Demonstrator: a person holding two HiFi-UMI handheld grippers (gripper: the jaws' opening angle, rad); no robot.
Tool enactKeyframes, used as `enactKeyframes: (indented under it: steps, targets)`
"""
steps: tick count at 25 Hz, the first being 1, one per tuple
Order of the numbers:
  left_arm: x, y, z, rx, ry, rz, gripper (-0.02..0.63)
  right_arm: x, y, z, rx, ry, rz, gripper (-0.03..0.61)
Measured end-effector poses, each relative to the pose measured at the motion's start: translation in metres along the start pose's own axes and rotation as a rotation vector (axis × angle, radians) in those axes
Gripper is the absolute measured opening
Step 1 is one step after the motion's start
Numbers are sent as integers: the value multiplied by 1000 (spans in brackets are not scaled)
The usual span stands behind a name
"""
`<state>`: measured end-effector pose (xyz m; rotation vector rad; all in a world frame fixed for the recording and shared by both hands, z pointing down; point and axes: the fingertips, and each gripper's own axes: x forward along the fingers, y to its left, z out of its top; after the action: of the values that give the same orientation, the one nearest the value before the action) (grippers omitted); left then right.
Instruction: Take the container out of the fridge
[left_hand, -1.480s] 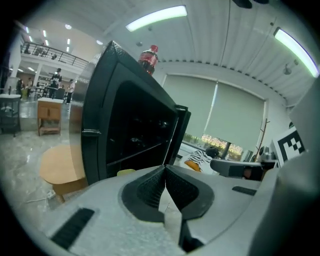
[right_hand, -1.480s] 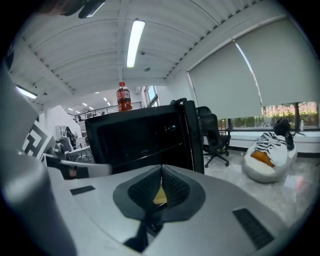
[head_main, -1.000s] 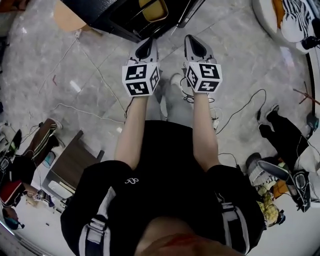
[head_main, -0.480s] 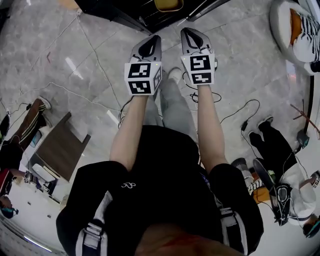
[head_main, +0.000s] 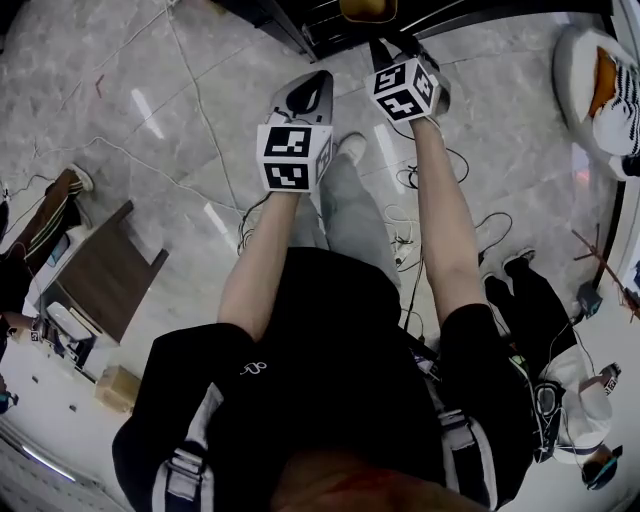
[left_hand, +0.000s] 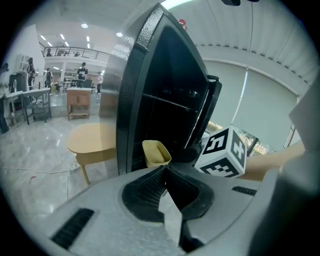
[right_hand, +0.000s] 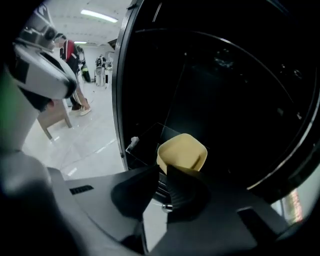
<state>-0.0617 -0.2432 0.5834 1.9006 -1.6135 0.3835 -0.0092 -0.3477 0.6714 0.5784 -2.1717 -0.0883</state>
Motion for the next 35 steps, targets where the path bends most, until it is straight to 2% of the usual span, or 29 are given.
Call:
enactKeyframes:
  steps: [4,9,14,16,17,18,24,27,29,31,35]
  targets:
    - [-5,4,-4,2,4,11,9,24,4,-1,-161,61,14,17]
    - [-11,8,-6,0,3,26,9,49,-1,-14,-316,159,11,16]
    - [-19,17,-13,-5,15,40,9,62,-4,-16,-469,186,-3,18]
    - [-21,21,-16,-9,19,47,9,66,-6,-14,-522,194,-8,50]
    - [-23,23,-17,-10,20,50,9,67,-8,-12,-536,196,-12,110]
    - [-24,24,-17,-11,21,53,9,67,-9,-8,-542,193,-17,126]
    - [-28,29,-18,-11,22,71,9,77,-10,-9,-565,201,17,121]
    - [-28,32,-16,-10,20,75,9,77,-12,-12,-553,208,15,35]
    - [-28,32,-15,-11,17,76,9,74,-11,-13,-538,210,20,28]
    - [-29,31,-13,-14,12,76,9,66,-7,-12,-486,196,37,17]
    - [-33,23,-8,-23,-5,72,9,39,1,-11,-278,145,61,15]
